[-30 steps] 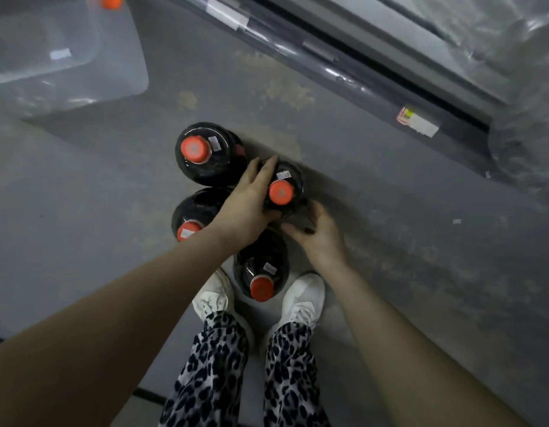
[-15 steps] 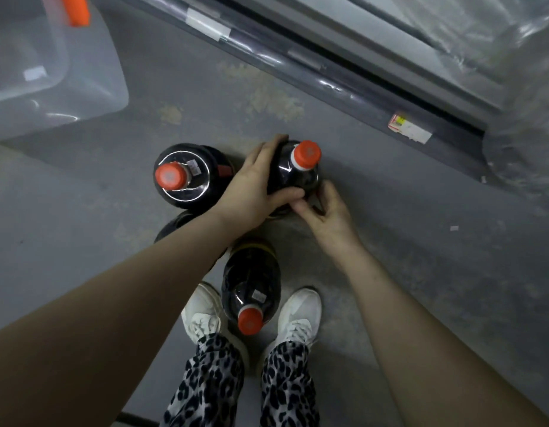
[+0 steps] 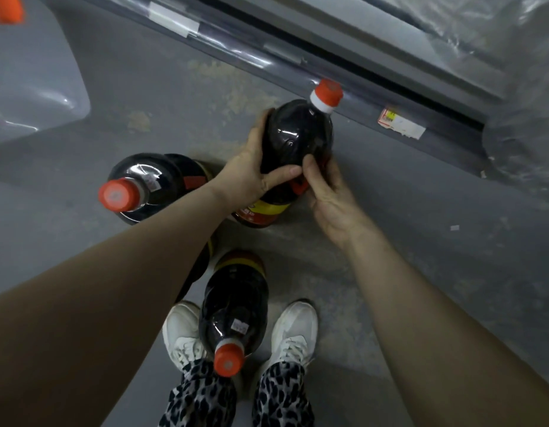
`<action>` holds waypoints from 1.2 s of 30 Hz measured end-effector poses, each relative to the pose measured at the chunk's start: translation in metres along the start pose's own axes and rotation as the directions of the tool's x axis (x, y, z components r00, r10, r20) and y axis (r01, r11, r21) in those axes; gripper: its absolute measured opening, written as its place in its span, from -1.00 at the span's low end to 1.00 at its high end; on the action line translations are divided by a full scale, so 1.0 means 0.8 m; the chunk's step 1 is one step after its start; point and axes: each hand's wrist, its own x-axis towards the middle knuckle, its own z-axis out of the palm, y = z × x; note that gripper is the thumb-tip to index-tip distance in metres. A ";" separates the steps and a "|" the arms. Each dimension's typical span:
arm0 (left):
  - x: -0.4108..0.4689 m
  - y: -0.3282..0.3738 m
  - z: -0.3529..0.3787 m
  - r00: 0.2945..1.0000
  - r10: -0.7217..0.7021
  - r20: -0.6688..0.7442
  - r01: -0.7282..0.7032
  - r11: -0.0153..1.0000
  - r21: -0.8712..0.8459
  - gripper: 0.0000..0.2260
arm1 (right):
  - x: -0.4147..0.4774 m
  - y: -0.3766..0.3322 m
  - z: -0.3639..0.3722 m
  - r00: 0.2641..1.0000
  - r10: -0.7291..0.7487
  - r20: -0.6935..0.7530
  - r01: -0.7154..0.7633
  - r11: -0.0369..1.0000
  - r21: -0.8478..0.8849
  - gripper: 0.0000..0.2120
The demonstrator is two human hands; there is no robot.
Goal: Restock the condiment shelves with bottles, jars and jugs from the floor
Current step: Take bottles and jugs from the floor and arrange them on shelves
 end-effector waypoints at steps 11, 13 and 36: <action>-0.009 -0.008 0.016 0.994 -0.100 -0.035 0.092 0.980 -0.179 -0.29 | -0.007 -0.025 -0.007 0.994 -0.098 -0.043 0.095 0.993 -0.072 -0.44; -0.021 -0.004 0.027 0.991 -0.128 -0.048 0.115 0.968 -0.223 -0.35 | -0.020 -0.027 -0.010 0.992 -0.105 -0.067 0.100 0.992 -0.080 -0.48; -0.206 0.307 -0.030 0.996 0.037 -0.075 -0.050 0.983 -0.179 -0.50 | -0.293 -0.293 0.036 0.961 -0.206 -0.186 0.199 0.978 -0.054 -0.62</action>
